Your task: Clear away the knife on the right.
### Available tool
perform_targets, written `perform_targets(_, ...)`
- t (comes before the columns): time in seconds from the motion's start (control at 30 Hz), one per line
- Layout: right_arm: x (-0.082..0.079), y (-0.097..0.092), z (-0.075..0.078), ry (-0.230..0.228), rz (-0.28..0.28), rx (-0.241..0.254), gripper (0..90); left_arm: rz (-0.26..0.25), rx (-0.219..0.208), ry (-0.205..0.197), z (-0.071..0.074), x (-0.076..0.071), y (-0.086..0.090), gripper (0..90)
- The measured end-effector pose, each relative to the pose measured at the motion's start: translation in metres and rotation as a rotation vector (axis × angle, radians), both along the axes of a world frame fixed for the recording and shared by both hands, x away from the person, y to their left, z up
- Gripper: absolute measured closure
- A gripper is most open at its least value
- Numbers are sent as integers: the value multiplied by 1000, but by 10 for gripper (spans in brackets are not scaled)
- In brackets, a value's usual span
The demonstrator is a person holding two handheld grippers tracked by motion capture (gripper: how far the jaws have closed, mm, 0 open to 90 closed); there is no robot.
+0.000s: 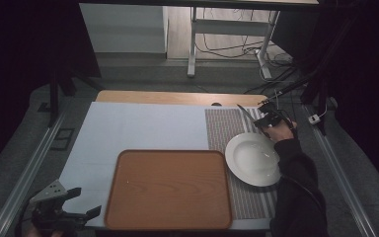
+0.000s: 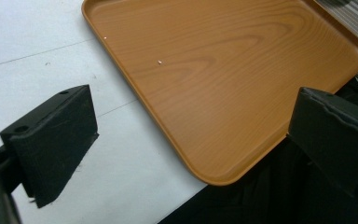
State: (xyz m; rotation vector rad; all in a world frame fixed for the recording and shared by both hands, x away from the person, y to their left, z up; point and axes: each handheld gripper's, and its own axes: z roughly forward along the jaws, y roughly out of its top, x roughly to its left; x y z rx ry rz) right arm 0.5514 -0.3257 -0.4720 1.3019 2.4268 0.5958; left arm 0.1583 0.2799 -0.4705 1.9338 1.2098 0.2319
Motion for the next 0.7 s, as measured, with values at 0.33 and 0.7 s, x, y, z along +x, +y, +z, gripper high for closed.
perform_targets(0.33,-14,-17,19,-17,-56,35,778,1,-3,3,0,0,0,12)
perform_targets(0.7,-35,-12,28,-16,-43,77,777,2,-4,5,0,1,0,12)
